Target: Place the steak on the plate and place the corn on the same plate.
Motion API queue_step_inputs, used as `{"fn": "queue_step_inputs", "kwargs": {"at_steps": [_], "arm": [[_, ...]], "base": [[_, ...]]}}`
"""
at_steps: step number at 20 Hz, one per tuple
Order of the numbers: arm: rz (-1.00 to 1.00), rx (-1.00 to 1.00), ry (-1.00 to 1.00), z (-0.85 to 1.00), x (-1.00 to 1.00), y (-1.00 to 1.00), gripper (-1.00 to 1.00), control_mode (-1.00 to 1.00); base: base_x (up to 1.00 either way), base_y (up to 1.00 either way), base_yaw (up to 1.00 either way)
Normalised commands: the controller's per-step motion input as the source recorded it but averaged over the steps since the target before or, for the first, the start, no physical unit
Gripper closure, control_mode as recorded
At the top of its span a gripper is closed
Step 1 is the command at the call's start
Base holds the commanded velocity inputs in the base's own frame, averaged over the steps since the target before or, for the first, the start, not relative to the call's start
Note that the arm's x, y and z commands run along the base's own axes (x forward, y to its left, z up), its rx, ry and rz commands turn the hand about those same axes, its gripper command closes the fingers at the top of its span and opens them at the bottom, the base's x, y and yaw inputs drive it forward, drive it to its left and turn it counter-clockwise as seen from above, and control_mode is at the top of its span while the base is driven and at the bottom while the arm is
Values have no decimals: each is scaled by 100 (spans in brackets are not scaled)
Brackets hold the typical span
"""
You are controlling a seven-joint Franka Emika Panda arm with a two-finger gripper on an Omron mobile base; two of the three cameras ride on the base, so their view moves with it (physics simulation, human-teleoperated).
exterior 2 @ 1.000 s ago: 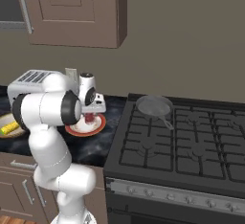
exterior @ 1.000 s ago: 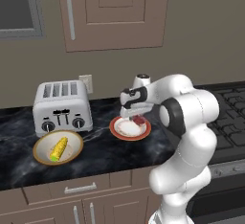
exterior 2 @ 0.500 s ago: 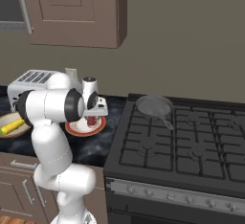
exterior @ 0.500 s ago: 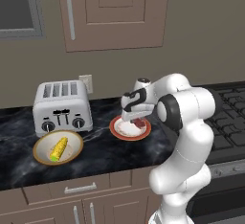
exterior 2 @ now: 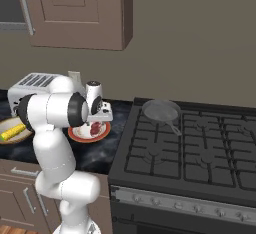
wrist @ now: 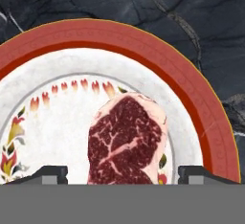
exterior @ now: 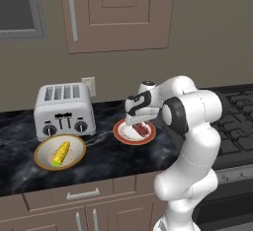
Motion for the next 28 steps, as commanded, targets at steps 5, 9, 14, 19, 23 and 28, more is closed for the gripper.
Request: {"fn": "queue_step_inputs", "kwargs": {"at_steps": [5,9,14,19,23,28], "arm": [[0,0,0,4,0,0,-100,-100],[-3,-4,0,25,-39,19,-100,-100],[-4,-1,3,40,-93,31,-100,-100],[-10,0,0,14,-100,17,-100,-100],[-17,0,3,26,-95,27,-100,-100],[-16,0,8,36,-71,29,-100,-100]], "base": [[0,0,0],[0,0,0],[0,0,0],[0,0,0],[0,0,0],[0,0,0]]}}
